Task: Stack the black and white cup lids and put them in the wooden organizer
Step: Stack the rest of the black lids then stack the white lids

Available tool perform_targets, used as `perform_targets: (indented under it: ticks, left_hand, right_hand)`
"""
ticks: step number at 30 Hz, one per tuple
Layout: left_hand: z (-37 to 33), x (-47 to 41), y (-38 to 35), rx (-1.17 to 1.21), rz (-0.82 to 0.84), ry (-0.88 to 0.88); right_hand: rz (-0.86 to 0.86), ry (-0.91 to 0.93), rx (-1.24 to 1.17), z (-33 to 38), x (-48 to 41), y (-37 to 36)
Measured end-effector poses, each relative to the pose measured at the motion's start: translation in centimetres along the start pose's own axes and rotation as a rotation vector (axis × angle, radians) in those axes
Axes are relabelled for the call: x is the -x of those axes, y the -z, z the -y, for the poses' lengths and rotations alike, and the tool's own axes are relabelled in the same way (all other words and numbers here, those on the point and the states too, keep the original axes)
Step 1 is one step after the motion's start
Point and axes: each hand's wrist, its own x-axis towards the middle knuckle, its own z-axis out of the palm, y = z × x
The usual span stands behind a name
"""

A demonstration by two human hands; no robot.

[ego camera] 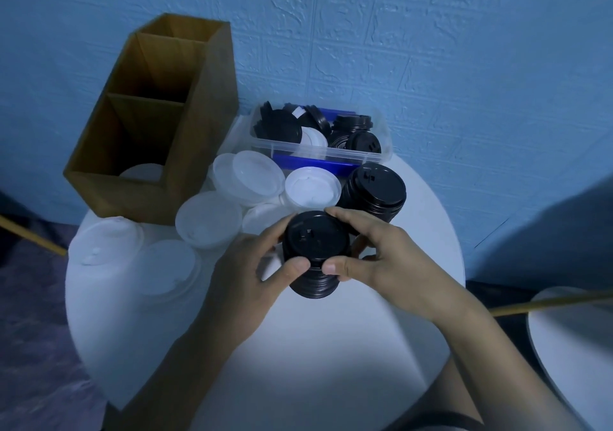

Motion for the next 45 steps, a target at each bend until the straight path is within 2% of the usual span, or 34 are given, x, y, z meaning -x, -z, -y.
perform_targets:
  ticks: [8,12,14,16,18,20,22,26,33,42,45]
  left_hand:
    - [0.2,0.3,-0.8,0.015,0.008,0.027]
    - [0.2,0.3,-0.7,0.018,-0.006,0.027]
    - [0.1,0.3,-0.7,-0.003,-0.014,0.026]
    - [0.1,0.3,-0.7,-0.018,-0.019,0.024]
    - [0.0,0.4,-0.8,-0.034,-0.032,0.023]
    - [0.0,0.4,-0.8,-0.049,-0.035,0.020]
    - [-0.1,0.4,-0.8,-0.063,-0.035,0.019]
    - [-0.3,0.2,-0.6,-0.062,-0.023,0.010]
    - [0.0,0.3,-0.6,-0.066,-0.033,0.021]
    - [0.4,0.1,-0.6,-0.096,-0.022,0.023]
    - [0.3,0.2,-0.6,-0.085,-0.023,0.009]
  right_hand:
    - [0.016,-0.010,0.074,-0.2,-0.6,0.3]
    - [0.171,-0.059,0.157,0.5,-1.6,2.5]
    - [0.175,-0.067,0.150,1.1,-2.7,4.0]
    - [0.060,-0.079,0.078,1.9,-4.3,5.7]
    - [-0.105,-0.044,0.127,2.3,-6.5,7.5]
    - [-0.262,-0.007,0.266,1.7,-9.3,9.2]
    - [-0.337,-0.033,0.468,0.4,-12.1,10.4]
    - [-0.227,-0.102,0.753,-2.0,-15.6,11.1]
    - [-0.113,-0.113,0.827,-2.3,-16.7,11.1]
    - [-0.334,0.043,0.576,-0.3,-14.4,11.7]
    - [-0.349,0.086,0.353,1.1,-12.4,11.1]
